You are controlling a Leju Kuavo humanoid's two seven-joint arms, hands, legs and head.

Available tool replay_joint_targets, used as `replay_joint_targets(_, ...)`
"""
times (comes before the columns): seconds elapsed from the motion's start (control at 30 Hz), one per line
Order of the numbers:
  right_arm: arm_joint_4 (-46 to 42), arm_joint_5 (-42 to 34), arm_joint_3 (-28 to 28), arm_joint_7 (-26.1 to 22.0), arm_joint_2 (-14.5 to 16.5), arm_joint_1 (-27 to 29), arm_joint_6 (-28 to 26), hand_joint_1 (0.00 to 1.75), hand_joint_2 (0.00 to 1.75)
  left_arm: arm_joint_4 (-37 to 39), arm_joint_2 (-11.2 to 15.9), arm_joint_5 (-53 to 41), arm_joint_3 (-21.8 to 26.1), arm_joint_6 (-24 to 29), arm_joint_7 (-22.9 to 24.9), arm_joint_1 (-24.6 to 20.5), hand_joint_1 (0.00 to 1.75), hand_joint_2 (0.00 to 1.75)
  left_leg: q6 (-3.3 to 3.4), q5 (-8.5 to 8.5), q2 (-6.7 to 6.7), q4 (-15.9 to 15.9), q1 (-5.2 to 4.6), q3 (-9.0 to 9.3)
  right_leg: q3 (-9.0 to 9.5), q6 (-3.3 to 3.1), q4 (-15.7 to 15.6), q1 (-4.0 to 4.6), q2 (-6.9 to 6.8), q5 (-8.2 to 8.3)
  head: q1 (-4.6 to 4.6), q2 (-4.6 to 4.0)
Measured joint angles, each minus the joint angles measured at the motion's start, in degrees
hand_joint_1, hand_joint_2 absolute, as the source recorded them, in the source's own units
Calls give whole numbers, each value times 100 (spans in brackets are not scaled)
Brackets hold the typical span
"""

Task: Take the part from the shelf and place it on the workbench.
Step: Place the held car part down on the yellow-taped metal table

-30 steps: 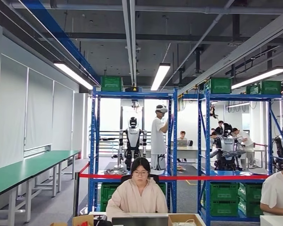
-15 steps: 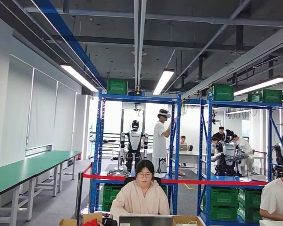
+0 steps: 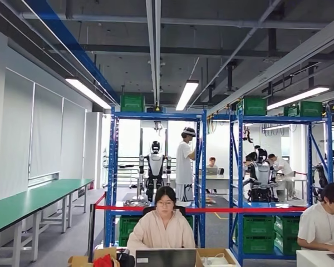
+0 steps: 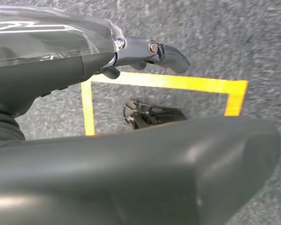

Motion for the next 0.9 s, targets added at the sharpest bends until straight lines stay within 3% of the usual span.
replay_joint_targets(0.07,218,-8,-32,9,-31,31,-6,0,0,0,1,-3,15,-1,-10,7,0,0,-41,-390,1,685,11,-164,-128,-7,33,0,-56,70,1,-1)
replay_joint_targets(0.1,314,-8,-46,17,-48,38,-9,0,0,-1,3,-4,21,-1,-14,8,0,0,-65,-410,2,879,18,-170,-199,1,64,-3,-91,99,1,-1)
replay_joint_targets(0.13,394,-7,-60,30,-63,41,-13,0,0,-3,5,-7,26,-2,-16,9,0,0,-90,-314,7,890,31,-92,-279,15,108,-12,-126,123,1,-1)
replay_joint_targets(0.2,531,-4,-85,63,-95,44,-24,0,0,-13,8,-17,30,-12,-23,7,0,0,-147,9,78,354,69,332,-446,52,240,-33,-191,149,1,-1)
replay_joint_targets(0.27,620,1,-112,101,-125,53,-45,0,0,-22,5,-27,33,-31,-37,-12,0,0,-156,95,205,-359,70,780,-594,106,401,-30,-249,155,1,-1)
replay_joint_targets(0.33,687,4,-133,133,-155,63,-60,0,0,-27,3,-31,41,-42,-51,-22,0,0,-93,25,238,-636,39,904,-670,175,490,-24,-308,187,1,-1)
replay_joint_targets(0.4,762,9,-150,170,-184,66,-64,0,0,-30,1,-37,67,-43,-60,1,0,0,14,67,196,-647,29,848,-693,243,512,-46,-324,216,1,-1)
replay_joint_targets(0.47,832,28,-174,221,-212,76,-83,0,0,-37,1,-44,92,-40,-67,18,0,0,124,166,178,-658,36,759,-761,308,692,-76,-170,-25,0,-1)
replay_joint_targets(0.57,964,97,-219,304,-257,102,-133,0,0,-51,2,-46,114,-38,-85,7,0,0,202,326,144,-652,17,571,-979,351,1613,-103,27,-776,1,-1)
replay_joint_targets(0.6,1020,120,-235,326,-266,114,-144,0,0,-51,1,-46,123,-39,-88,6,0,0,208,374,133,-649,2,510,-1000,351,1873,-104,34,-887,1,-1)
replay_joint_targets(0.63,1073,139,-249,340,-269,125,-151,0,0,-51,1,-46,133,-41,-90,7,0,0,208,419,127,-647,-13,453,-945,343,1959,-103,35,-875,1,-1)
replay_joint_targets(0.67,1120,150,-259,351,-271,134,-156,0,0,-51,1,-46,145,-43,-91,8,0,0,207,464,121,-646,-26,397,-794,328,1835,-100,39,-769,1,-1)
replay_joint_targets(0.73,1192,179,-275,366,-272,140,-164,0,0,-51,-2,-46,165,-43,-96,6,0,0,193,551,106,-646,-42,304,-239,263,1073,-79,80,-492,1,-1)
replay_joint_targets(0.8,1245,212,-287,371,-270,136,-170,0,0,-52,-7,-46,178,-43,-105,3,0,0,154,638,91,-647,-54,245,255,194,294,-43,127,-383,1,-1)
replay_joint_targets(0.83,1279,225,-297,375,-270,136,-171,0,0,-52,-9,-46,184,-43,-111,3,0,0,126,681,87,-650,-50,225,364,172,103,-22,139,-384,1,-1)
replay_joint_targets(0.9,1374,259,-316,396,-265,142,-168,0,0,-52,-10,-46,211,-43,-124,10,0,0,61,746,77,-652,-28,191,359,128,3,-7,121,-332,0,-1)
